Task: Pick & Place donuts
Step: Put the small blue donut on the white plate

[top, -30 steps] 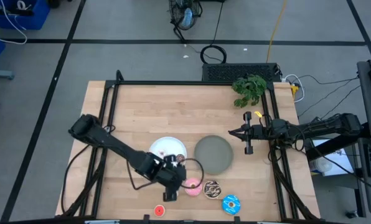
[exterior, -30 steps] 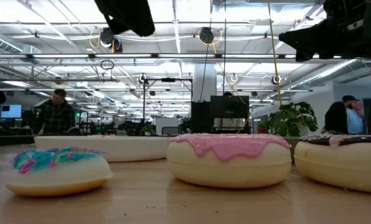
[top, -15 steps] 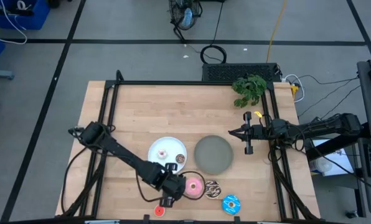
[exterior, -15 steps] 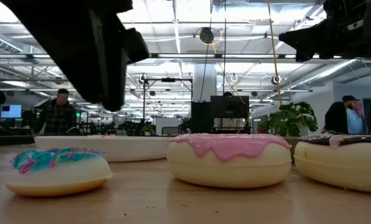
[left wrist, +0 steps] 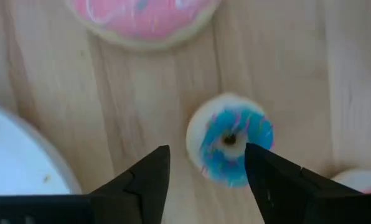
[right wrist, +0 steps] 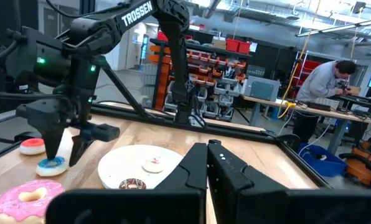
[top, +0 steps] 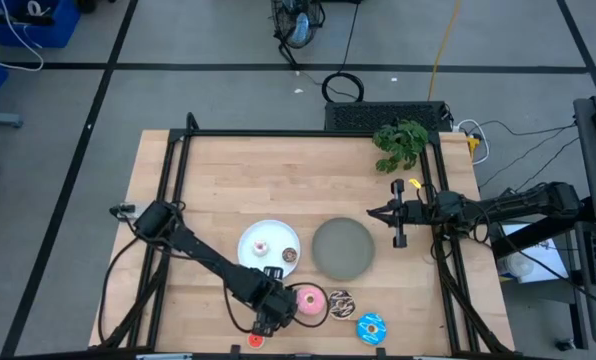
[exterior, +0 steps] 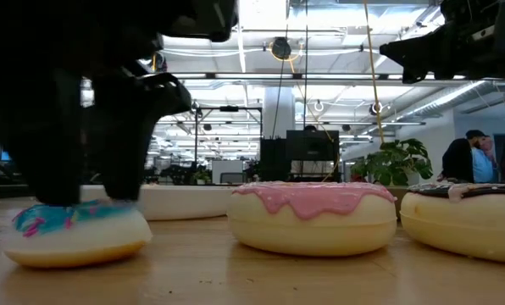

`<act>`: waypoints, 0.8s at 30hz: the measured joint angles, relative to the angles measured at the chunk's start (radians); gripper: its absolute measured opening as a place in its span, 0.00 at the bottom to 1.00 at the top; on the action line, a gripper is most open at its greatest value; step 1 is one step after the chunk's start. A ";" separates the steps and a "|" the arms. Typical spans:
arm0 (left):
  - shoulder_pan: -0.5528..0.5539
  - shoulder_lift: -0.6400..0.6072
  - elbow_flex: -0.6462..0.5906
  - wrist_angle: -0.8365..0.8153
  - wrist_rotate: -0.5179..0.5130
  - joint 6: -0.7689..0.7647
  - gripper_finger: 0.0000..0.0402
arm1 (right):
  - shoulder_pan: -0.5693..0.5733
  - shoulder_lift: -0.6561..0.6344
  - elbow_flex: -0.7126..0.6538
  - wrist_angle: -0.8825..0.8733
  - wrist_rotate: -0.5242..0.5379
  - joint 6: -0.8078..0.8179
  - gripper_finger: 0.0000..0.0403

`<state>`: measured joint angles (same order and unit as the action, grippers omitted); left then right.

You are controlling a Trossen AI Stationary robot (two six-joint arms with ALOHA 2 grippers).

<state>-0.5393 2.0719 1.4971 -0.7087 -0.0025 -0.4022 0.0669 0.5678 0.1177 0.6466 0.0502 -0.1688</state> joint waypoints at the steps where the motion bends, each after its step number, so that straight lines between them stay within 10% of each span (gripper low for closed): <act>1: 0.000 0.000 0.000 0.004 0.002 0.000 0.51 | 0.000 0.000 0.000 0.000 0.000 0.000 0.00; 24: 0.007 0.058 0.005 0.038 0.018 -0.044 0.45 | 0.000 0.000 0.000 -0.003 0.000 0.000 0.00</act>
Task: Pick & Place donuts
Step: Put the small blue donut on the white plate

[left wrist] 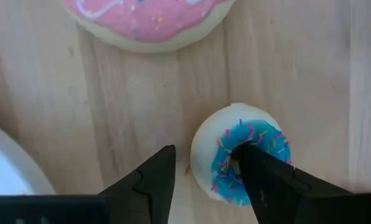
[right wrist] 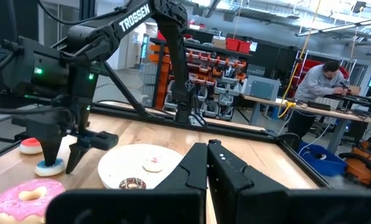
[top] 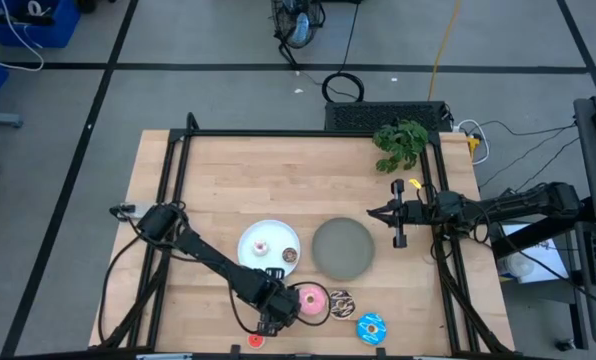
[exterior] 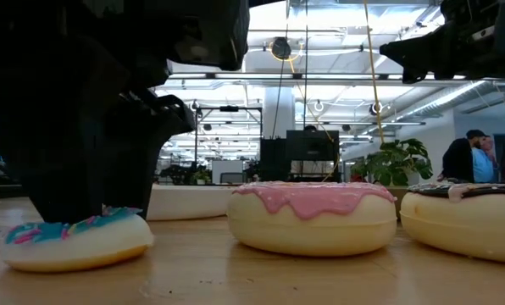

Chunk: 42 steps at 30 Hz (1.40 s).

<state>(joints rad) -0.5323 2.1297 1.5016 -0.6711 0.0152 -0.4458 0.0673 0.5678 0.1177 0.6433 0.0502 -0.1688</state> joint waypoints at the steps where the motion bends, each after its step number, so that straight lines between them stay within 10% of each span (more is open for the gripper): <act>1: 0.000 0.006 0.002 0.001 0.002 0.002 0.45 | 0.000 0.000 0.000 -0.001 0.000 0.000 0.00; 11: 0.014 0.017 -0.001 -0.010 0.047 0.018 0.41 | 0.000 0.000 0.000 -0.004 0.000 -0.008 0.00; 20: 0.026 -0.016 -0.007 0.000 0.063 0.046 0.03 | 0.000 0.000 0.000 -0.004 0.000 -0.008 0.00; 42: 0.097 -0.440 -0.006 -0.379 -0.204 -0.004 0.04 | 0.000 0.000 0.000 -0.003 0.004 -0.008 0.00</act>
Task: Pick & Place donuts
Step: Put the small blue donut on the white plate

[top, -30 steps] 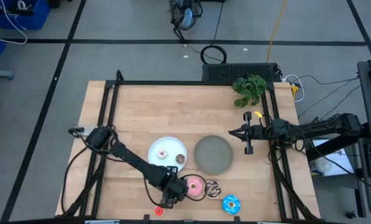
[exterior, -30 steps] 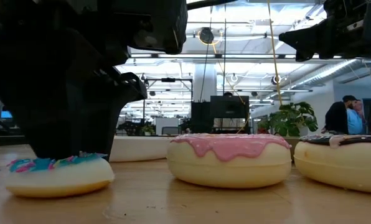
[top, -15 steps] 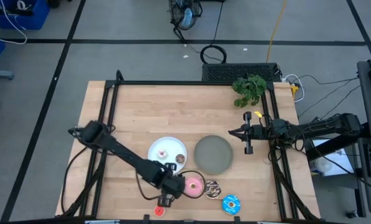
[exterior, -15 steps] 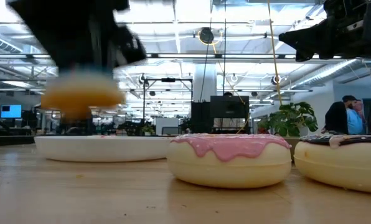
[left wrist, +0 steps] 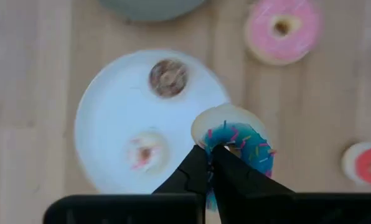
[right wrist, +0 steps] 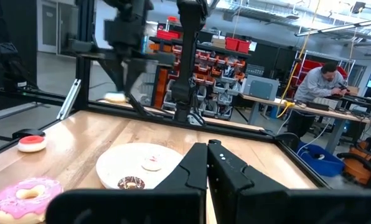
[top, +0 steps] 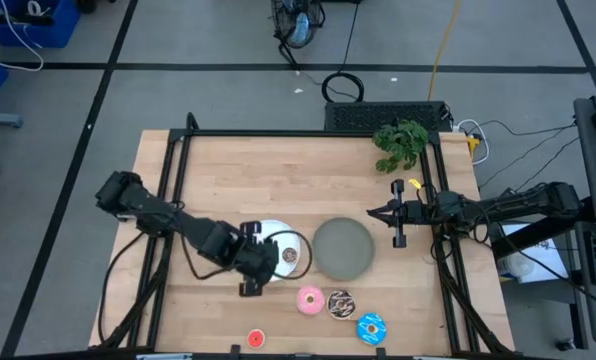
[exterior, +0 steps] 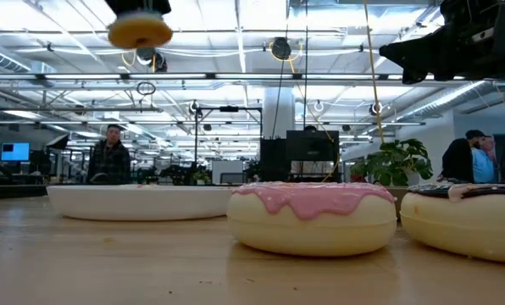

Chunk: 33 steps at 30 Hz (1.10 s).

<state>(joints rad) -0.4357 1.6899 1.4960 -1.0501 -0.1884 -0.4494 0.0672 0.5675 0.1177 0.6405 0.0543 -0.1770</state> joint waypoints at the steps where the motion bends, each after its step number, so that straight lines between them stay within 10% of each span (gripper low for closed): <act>1: 0.015 0.000 0.000 -0.017 0.001 0.007 0.05 | 0.000 0.000 0.000 0.001 0.000 0.000 0.00; 19: 0.345 -0.001 -0.287 0.284 0.087 0.205 0.04 | 0.000 0.000 0.000 0.006 0.000 -0.021 0.00; 33: 0.376 -0.001 -0.482 0.582 0.172 0.193 0.07 | 0.000 0.000 0.000 0.006 0.000 -0.030 0.00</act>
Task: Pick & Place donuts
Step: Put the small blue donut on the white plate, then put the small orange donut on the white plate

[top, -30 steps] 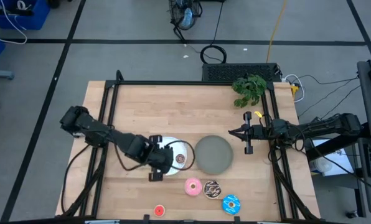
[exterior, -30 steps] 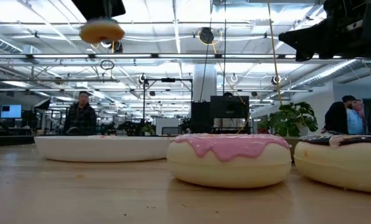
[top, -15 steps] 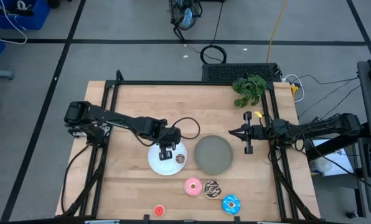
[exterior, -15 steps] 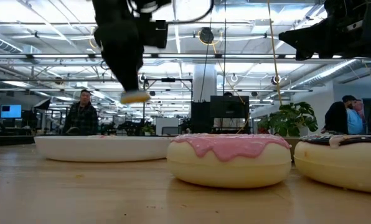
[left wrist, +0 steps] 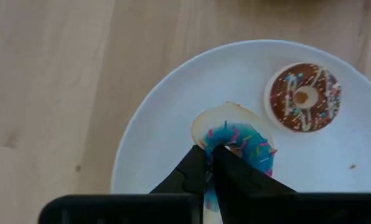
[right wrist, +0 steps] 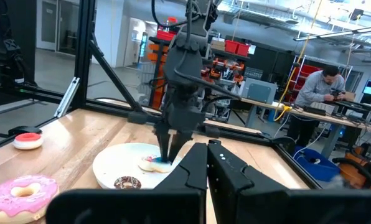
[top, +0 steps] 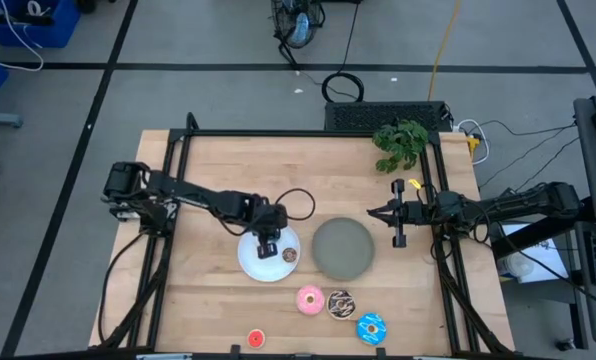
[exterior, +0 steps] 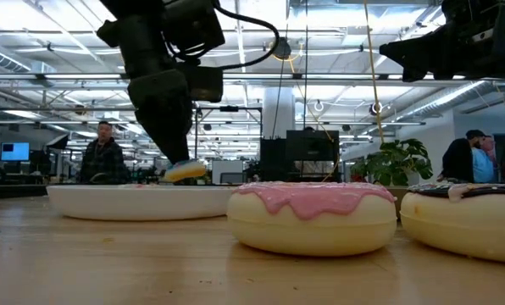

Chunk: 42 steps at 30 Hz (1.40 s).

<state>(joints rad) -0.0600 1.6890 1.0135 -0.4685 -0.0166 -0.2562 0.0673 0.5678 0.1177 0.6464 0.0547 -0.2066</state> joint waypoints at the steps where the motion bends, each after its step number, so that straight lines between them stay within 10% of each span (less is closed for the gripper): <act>1: -0.002 0.000 -0.003 0.008 0.000 0.000 0.07 | 0.000 0.000 0.000 0.000 0.000 0.000 0.00; 10: -0.023 0.046 -0.006 0.028 -0.010 0.057 0.13 | 0.000 0.000 0.000 0.000 0.000 0.000 0.00; 25: -0.009 0.109 0.137 -0.136 -0.013 0.052 0.63 | 0.000 0.000 0.000 -0.007 0.002 0.000 0.00; 42: -0.095 0.109 0.350 -0.331 -0.055 0.064 0.68 | 0.000 0.000 0.000 -0.007 0.001 0.000 0.00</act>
<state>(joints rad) -0.1549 1.7977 1.3633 -0.7993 -0.0720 -0.1924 0.0673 0.5678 0.1177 0.6392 0.0559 -0.2070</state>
